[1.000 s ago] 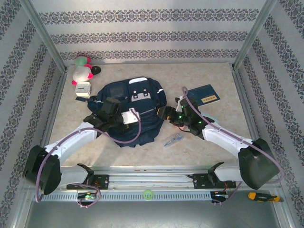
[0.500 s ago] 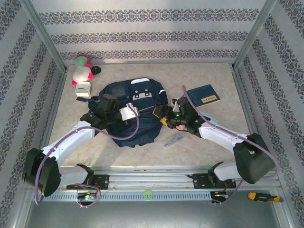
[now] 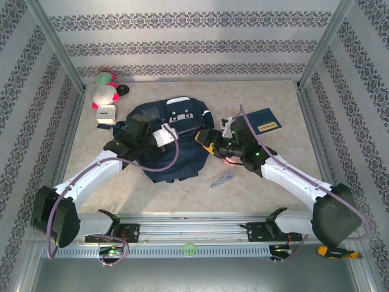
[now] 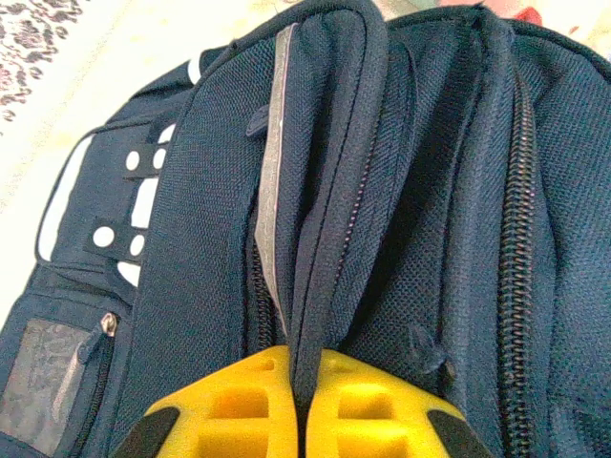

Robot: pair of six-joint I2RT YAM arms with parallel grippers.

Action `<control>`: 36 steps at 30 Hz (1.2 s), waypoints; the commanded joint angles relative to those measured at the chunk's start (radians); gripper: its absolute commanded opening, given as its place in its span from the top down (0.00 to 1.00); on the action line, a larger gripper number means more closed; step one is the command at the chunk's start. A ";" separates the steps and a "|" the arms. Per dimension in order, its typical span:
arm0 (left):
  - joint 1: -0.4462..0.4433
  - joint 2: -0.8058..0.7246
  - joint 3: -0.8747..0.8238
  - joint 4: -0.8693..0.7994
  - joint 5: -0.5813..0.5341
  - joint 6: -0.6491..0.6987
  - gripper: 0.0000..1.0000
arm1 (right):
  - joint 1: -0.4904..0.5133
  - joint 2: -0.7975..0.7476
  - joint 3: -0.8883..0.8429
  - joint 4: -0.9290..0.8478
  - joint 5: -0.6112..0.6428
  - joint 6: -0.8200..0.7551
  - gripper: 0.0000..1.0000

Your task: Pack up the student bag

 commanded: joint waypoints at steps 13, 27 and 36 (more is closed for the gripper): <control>0.016 -0.029 0.151 0.072 0.072 -0.110 1.00 | 0.097 0.186 -0.095 0.186 0.084 0.014 0.37; 0.136 -0.104 0.066 0.065 0.366 0.052 1.00 | -0.013 -0.100 0.003 -0.103 0.116 -0.714 0.25; 0.165 -0.107 0.045 0.038 0.468 0.126 1.00 | 0.006 0.014 0.086 -0.115 -0.080 -1.608 0.26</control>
